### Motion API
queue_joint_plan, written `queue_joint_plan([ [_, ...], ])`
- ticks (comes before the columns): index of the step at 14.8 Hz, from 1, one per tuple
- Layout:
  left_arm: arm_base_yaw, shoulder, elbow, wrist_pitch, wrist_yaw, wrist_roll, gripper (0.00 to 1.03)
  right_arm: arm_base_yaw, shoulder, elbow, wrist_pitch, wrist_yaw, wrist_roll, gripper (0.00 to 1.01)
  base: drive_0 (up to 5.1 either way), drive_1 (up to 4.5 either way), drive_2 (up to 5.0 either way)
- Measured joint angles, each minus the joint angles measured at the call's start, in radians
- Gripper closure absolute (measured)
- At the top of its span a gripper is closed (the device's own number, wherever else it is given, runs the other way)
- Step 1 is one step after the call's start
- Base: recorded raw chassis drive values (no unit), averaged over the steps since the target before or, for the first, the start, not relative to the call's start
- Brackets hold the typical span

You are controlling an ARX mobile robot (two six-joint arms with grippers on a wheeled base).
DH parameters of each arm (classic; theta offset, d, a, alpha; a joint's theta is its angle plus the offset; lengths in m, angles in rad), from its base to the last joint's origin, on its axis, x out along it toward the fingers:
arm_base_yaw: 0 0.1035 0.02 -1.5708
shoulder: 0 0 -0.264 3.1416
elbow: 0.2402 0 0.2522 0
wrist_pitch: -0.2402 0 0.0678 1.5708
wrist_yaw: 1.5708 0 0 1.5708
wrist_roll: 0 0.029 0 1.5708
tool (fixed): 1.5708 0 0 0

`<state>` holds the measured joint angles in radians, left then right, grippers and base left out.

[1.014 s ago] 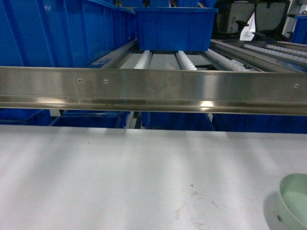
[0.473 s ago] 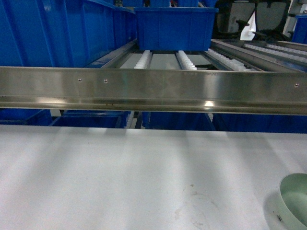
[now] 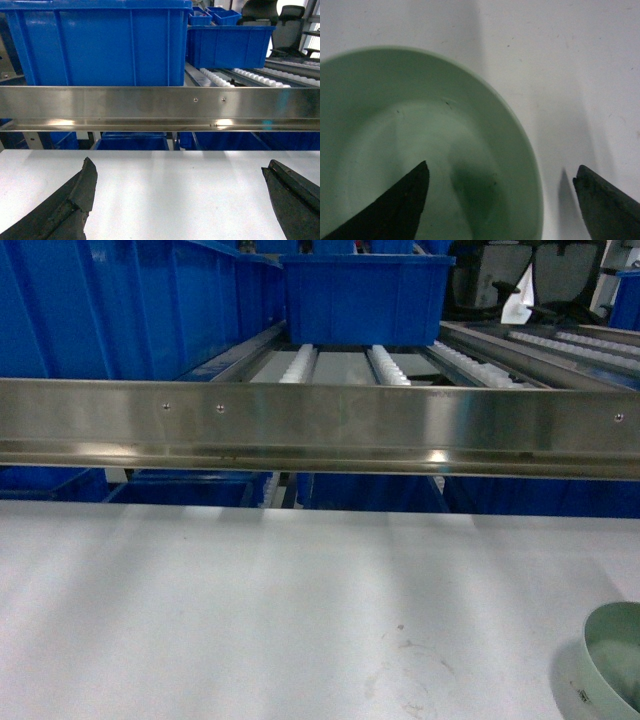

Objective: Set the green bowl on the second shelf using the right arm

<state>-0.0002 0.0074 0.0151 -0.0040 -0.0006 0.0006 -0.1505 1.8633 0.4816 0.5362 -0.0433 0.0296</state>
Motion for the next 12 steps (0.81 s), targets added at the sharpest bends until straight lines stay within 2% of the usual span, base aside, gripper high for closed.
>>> queue_joint_plan([
  [1,0.000,0.000,0.000,0.000,0.000,0.000,0.05,0.001,0.003,-0.033,0.031,-0.006,-0.001,0.25,0.0,0.00,0.0],
  [2,0.000,0.000,0.000,0.000,0.000,0.000,0.05,0.005,0.003,-0.049,0.045,-0.006,-0.002,0.34,0.0,0.00,0.0],
  [4,0.000,0.000,0.000,0.000,0.000,0.000,0.05,0.007,0.006,-0.060,0.066,-0.013,-0.005,0.63,0.0,0.00,0.0],
  [5,0.000,0.000,0.000,0.000,0.000,0.000,0.05,0.007,0.007,-0.061,0.071,-0.014,-0.005,0.74,0.0,0.00,0.0],
  [6,0.000,0.000,0.000,0.000,0.000,0.000,0.05,0.015,-0.018,-0.074,0.087,-0.029,0.002,0.89,0.0,0.00,0.0],
  [7,0.000,0.000,0.000,0.000,0.000,0.000,0.05,0.036,-0.087,-0.094,0.083,-0.035,0.003,0.98,0.0,0.00,0.0],
  [10,0.000,0.000,0.000,0.000,0.000,0.000,0.05,0.108,-0.440,-0.106,-0.023,-0.033,-0.006,0.99,0.0,0.00,0.0],
  [12,0.000,0.000,0.000,0.000,0.000,0.000,0.05,0.133,-0.724,-0.106,-0.179,0.016,-0.011,0.99,0.0,0.00,0.0],
])
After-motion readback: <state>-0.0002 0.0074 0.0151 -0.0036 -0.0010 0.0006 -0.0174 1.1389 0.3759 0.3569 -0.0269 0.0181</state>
